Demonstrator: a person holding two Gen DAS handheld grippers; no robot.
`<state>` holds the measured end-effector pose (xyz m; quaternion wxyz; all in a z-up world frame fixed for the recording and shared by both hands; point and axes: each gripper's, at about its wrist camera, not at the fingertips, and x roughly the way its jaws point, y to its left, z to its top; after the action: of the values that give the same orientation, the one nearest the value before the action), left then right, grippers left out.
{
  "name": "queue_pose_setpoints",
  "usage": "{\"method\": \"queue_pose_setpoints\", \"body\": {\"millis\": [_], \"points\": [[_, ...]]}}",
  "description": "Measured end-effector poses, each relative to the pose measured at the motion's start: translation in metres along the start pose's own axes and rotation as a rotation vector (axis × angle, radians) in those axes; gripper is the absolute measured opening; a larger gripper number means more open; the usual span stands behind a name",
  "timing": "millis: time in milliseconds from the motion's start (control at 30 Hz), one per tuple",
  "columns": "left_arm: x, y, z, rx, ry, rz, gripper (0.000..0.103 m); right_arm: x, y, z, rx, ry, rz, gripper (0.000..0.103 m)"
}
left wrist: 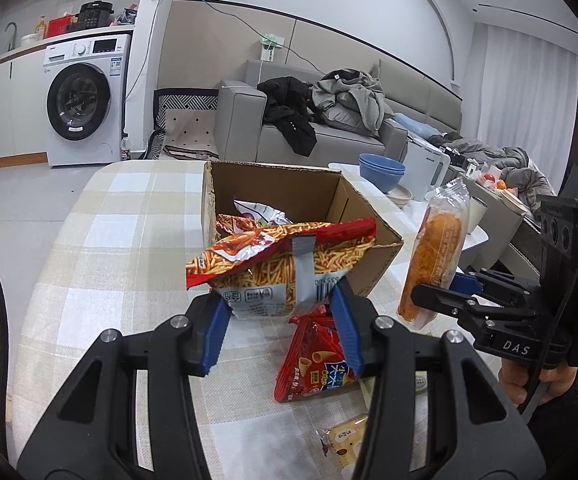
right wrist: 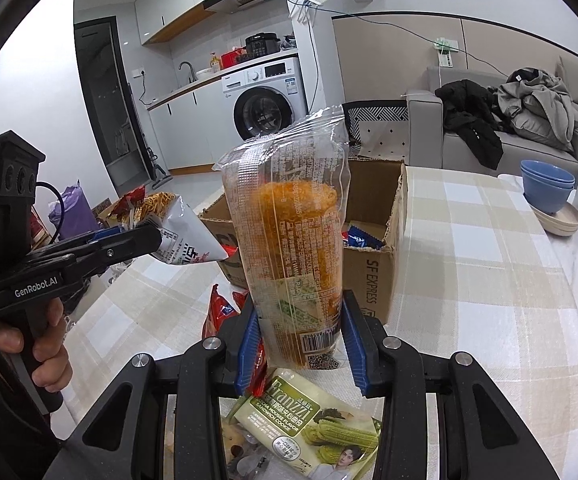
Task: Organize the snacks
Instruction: 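Lift the noodle bag with the left tool while the right tool carries the bread-stick bag toward the box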
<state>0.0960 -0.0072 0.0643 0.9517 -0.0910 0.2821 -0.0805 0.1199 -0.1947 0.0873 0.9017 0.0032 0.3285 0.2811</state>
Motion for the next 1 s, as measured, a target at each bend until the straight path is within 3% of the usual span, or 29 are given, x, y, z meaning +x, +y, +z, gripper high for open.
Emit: {"method": "queue_pose_setpoints", "body": {"millis": [1000], "points": [[0.013,-0.015,0.045,-0.008,-0.015,0.027,0.043,-0.011,0.008,0.036,0.008,-0.08,0.003,0.039]]}}
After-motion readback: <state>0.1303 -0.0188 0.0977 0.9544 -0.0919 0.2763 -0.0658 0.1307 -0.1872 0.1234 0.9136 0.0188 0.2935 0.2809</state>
